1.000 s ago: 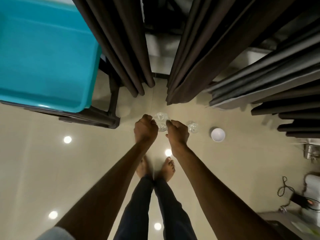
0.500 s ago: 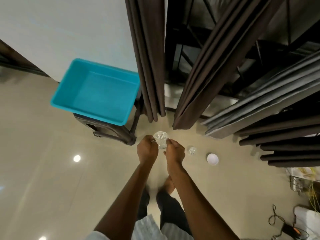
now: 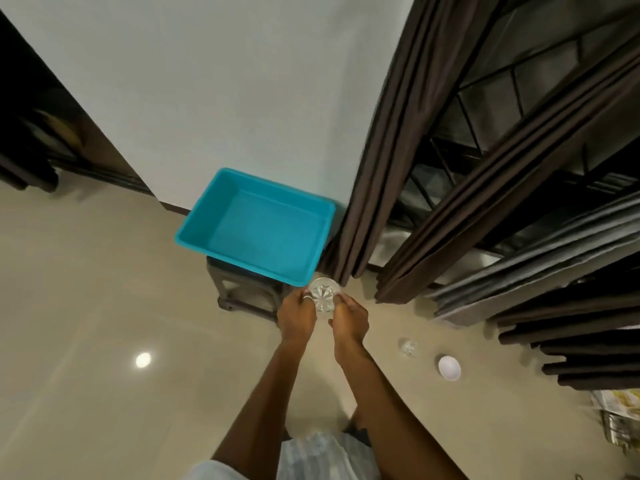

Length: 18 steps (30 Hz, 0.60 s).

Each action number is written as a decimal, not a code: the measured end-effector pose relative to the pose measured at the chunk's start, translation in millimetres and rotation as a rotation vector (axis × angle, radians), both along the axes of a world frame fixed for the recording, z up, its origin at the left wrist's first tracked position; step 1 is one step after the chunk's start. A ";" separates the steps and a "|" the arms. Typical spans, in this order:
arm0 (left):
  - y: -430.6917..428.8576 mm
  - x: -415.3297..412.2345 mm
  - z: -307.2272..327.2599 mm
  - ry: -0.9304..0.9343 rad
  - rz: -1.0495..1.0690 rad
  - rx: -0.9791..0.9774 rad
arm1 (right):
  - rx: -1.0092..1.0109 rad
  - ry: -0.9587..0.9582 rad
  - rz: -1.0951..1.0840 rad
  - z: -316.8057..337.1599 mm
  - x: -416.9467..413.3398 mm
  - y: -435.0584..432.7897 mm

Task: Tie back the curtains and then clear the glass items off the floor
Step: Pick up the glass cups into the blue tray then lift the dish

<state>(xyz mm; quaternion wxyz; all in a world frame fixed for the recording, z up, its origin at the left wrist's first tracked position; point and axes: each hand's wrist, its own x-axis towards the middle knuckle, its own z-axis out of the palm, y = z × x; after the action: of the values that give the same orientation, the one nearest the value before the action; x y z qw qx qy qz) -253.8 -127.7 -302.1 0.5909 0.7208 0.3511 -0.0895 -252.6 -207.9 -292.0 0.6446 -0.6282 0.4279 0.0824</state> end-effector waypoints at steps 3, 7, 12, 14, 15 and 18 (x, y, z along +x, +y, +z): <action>45.9 4.8 11.2 -0.033 0.009 -0.003 | 0.020 -0.018 -0.041 4.8 3.2 48.5; 101.8 15.7 13.1 -0.055 -0.013 0.037 | 0.015 -0.035 0.002 7.5 16.2 100.4; 140.8 30.9 13.6 -0.059 0.045 0.016 | -0.001 -0.037 0.050 16.8 31.5 140.5; 149.0 40.9 13.7 -0.033 0.021 0.060 | -0.018 -0.020 0.070 19.4 41.3 148.2; 152.4 46.4 12.9 -0.033 0.015 0.058 | -0.029 -0.017 0.081 18.8 47.1 150.6; 160.5 64.3 9.8 -0.083 0.034 -0.009 | -0.046 -0.033 0.118 17.4 67.2 157.4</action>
<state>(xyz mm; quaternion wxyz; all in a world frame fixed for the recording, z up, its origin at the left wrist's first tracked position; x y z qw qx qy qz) -189.5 32.8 -292.4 0.6095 0.7152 0.3381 -0.0510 -185.4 -50.5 -274.6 0.6310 -0.6681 0.3814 0.1002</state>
